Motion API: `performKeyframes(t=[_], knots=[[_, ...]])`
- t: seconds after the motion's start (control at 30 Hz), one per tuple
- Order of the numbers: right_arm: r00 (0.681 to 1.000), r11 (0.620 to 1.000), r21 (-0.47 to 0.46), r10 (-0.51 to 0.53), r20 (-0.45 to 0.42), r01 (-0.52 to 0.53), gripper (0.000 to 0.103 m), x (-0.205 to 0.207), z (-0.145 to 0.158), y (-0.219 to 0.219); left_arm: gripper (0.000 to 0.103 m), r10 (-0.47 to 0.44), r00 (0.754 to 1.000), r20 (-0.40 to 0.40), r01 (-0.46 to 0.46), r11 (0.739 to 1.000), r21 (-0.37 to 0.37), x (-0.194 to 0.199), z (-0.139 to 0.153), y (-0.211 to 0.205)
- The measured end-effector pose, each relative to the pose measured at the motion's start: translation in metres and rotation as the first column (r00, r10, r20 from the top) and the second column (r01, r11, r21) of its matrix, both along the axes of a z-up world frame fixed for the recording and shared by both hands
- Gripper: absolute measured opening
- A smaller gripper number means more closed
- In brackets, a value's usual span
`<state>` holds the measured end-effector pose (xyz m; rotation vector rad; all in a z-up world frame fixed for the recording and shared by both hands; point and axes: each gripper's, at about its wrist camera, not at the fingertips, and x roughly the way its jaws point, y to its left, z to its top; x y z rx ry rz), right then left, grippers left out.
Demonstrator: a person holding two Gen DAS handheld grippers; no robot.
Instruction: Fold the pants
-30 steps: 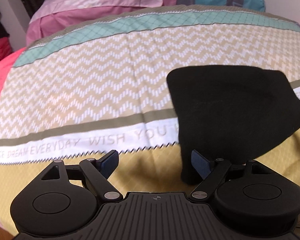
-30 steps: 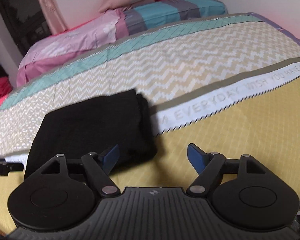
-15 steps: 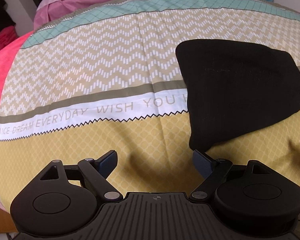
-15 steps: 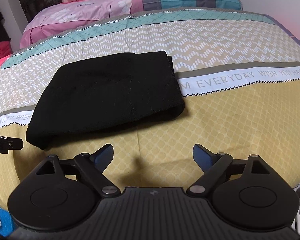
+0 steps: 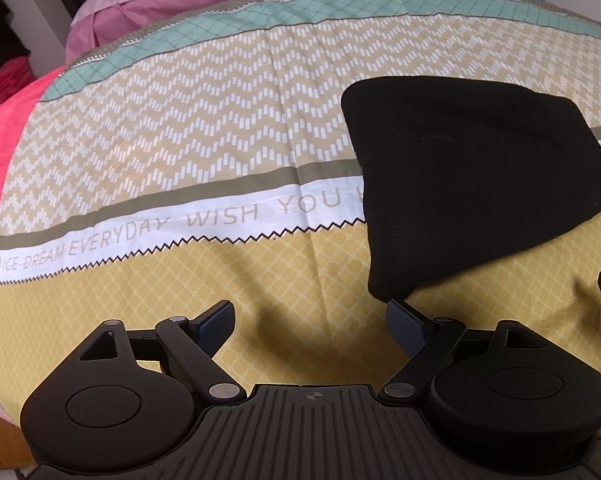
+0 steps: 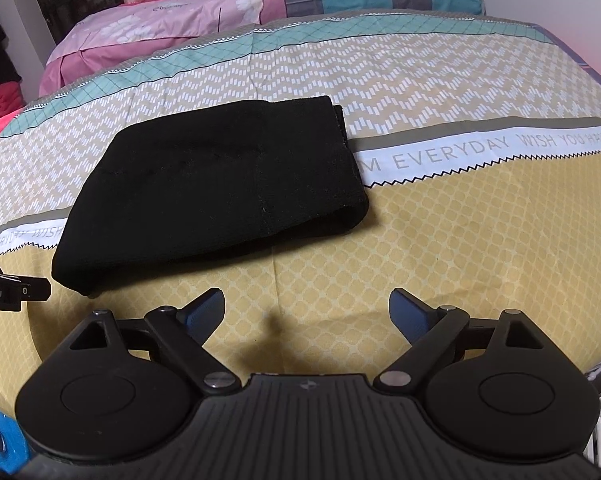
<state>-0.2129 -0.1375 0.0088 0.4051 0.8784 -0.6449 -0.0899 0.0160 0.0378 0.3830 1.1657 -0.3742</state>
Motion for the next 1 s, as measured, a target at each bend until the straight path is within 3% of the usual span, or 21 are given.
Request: performKeyframes(t=[0.7,1.0], knots=[[1.0,1.0,0.03,0.007,-0.011,-0.007,0.091,-0.0011,-0.0055,-0.0016,0.103,-0.003,1.0,-0.018,0.003,1.0,0.011,0.0,-0.0037,-0.002],[1.0,0.999,0.037,0.014,-0.011,-0.014,0.091,0.0018,-0.0061,0.0001,0.103,-0.014,1.0,-0.005,0.013,1.0,-0.024,-0.0001,0.0006,-0.0003]])
